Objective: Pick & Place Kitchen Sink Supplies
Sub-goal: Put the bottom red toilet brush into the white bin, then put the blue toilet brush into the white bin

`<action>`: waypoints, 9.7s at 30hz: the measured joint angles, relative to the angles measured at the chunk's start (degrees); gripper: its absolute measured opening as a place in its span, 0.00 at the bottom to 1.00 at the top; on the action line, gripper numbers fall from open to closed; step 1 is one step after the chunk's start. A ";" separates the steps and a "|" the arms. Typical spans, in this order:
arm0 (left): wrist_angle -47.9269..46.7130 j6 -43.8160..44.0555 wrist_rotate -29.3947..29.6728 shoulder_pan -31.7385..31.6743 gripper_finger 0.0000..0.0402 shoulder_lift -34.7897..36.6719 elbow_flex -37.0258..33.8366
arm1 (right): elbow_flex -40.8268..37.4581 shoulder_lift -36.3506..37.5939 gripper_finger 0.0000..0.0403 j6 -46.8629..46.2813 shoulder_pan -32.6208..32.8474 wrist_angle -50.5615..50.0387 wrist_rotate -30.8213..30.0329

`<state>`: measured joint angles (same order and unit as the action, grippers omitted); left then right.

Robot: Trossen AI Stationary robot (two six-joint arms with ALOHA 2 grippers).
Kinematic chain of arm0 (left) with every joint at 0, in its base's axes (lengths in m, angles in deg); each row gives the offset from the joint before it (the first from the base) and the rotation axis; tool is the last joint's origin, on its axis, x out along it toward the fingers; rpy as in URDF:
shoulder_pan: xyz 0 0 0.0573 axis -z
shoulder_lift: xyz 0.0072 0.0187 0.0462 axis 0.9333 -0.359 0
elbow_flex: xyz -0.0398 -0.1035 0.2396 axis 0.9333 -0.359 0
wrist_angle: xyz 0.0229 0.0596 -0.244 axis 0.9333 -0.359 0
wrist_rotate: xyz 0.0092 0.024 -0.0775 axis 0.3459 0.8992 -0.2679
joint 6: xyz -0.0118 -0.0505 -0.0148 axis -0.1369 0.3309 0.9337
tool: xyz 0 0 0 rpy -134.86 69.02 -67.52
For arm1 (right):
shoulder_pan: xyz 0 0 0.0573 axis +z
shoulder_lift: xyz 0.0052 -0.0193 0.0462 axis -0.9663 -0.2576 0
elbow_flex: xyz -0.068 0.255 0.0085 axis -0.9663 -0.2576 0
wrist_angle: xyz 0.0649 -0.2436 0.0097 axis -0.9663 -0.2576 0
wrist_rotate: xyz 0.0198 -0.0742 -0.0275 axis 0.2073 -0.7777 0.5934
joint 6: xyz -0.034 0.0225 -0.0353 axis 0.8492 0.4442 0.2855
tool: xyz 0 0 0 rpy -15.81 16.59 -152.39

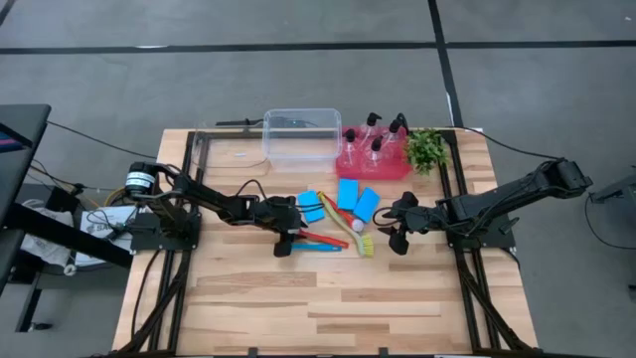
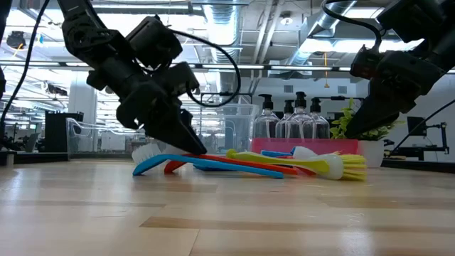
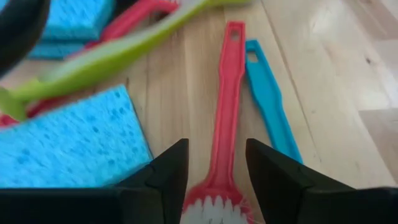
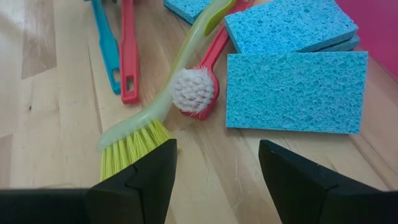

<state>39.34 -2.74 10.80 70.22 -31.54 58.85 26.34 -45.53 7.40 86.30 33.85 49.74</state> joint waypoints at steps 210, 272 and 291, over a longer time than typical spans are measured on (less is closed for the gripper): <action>-7.27 2.23 -7.31 6.65 0.32 6.54 -1.92 | 0.00 0.00 0.55 -6.52 3.33 21.92 -0.09; -4.01 5.12 -0.89 5.51 0.41 6.54 -4.59 | 0.00 -5.40 0.55 -13.81 7.56 15.07 -0.30; -2.08 5.33 -2.56 6.08 0.41 3.73 -4.49 | 0.00 -13.79 0.55 -14.58 7.54 22.14 -0.33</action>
<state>37.26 2.58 8.24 76.29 -27.82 54.37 26.34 -59.32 -7.17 93.84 55.99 49.41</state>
